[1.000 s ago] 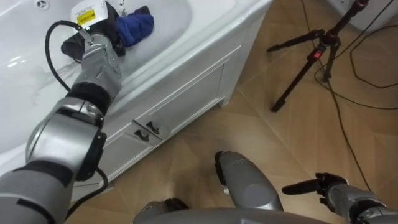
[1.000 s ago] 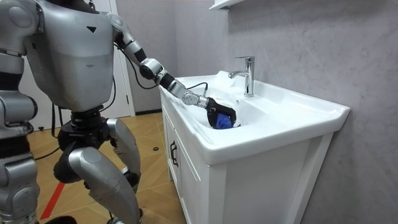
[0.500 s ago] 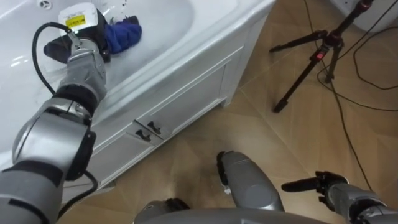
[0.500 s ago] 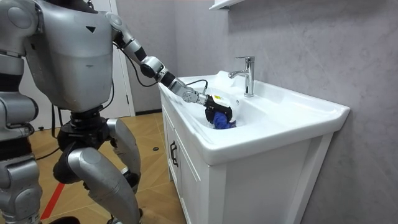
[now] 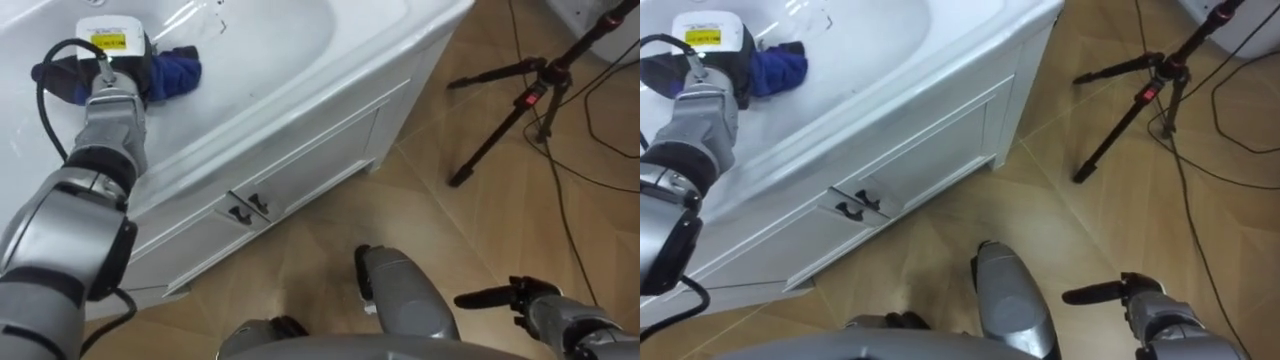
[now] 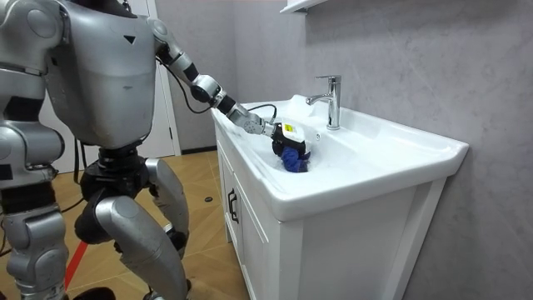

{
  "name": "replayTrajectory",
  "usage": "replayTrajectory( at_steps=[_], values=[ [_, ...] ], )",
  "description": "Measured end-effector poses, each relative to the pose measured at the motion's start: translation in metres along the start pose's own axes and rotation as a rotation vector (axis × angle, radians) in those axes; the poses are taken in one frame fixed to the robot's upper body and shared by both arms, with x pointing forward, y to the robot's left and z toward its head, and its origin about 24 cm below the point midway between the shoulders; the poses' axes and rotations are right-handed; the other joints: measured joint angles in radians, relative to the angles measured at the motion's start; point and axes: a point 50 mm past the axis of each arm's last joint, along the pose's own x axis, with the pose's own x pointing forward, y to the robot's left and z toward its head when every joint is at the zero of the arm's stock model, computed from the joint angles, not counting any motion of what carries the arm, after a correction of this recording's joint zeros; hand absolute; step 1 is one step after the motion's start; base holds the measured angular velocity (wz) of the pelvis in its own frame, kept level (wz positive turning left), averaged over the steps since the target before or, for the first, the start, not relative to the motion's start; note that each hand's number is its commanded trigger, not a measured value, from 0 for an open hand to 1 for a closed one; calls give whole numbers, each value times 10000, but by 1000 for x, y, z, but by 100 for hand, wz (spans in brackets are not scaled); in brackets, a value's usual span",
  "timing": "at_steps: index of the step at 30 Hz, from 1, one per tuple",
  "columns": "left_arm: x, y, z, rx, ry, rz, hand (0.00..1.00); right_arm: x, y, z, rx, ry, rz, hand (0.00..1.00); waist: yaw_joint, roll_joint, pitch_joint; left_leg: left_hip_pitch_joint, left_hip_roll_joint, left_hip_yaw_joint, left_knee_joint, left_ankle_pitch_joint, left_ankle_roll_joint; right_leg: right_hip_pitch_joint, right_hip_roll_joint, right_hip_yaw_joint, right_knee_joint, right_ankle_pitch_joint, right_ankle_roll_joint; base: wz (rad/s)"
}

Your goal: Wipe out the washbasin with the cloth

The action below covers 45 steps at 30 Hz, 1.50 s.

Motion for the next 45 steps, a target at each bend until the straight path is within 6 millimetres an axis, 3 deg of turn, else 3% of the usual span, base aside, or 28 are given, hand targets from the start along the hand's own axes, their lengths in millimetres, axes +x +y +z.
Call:
replayTrajectory(
  at_steps=[4, 6, 11, 20, 24, 31, 35, 37, 42, 45],
  values=[
    [-4, -11, -8, 790, -35, -242, 100, 0, -2, -6, -121, 136, -52, 0, 185, 20, -29, 189, -2, 31, -61, 15, -26, 137, 14, -13, -21, -2, -9, -6],
    [-6, -14, -21, 1247, 259, -384, 100, 0, -3, -9, -291, 259, -35, 0, 262, 30, -42, 193, -24, 8, -70, 44, -22, 152, -13, -34, -16, 5, -19, 2],
    [-12, -28, -40, 1745, 830, -957, 100, 0, -4, -15, -259, 487, -45, 0, 275, 27, -141, 311, -168, -193, -270, 207, 39, 394, -197, -249, -122, 12, -6, 17],
    [-16, -35, -40, 1828, 769, -1442, 100, 0, -5, -19, 3, 480, -95, 0, 360, 61, -181, 610, -249, -187, -631, 331, 129, 877, -164, -251, -777, 425, 130, -1],
    [-18, -37, -39, 1794, 670, -1514, 100, 0, -7, -27, 131, 648, -158, 0, 432, 127, -254, 666, -268, -166, -773, 348, 151, 942, -155, -278, -906, 483, 136, 0],
    [-27, -51, -36, 1819, 438, -1872, 100, 0, -11, -32, 263, 753, -345, 0, 498, 153, -304, 1361, -348, -231, -1261, 428, 105, 1608, -131, -393, -1142, 434, 171, 1],
    [-37, -60, -32, 1747, 129, -1825, 100, -1, -14, -39, 285, 919, -765, 0, 782, 169, -318, 1825, -343, -273, -1396, 441, 81, 2100, -88, -447, -1310, 358, 198, 1],
    [-40, -64, -30, 1692, 17, -1812, 100, -1, -15, -41, 278, 974, -864, 0, 878, 227, -396, 1958, -344, -345, -1444, 452, 63, 2277, -88, -531, -1415, 341, 207, 8],
    [-42, -66, -30, 1684, -10, -1869, 100, -1, -15, -40, 276, 1013, -886, 0, 971, 222, -423, 2239, -375, -350, -1603, 484, 12, 2473, -88, -545, -1397, 277, 197, 0],
    [-43, -67, -29, 1675, -4, -1905, 100, -1, -15, -42, 262, 1169, -941, 0, 1010, 183, -397, 2349, -388, -365, -1702, 508, -23, 2533, -88, -572, -1421, 255, 172, 1]
  ],
)
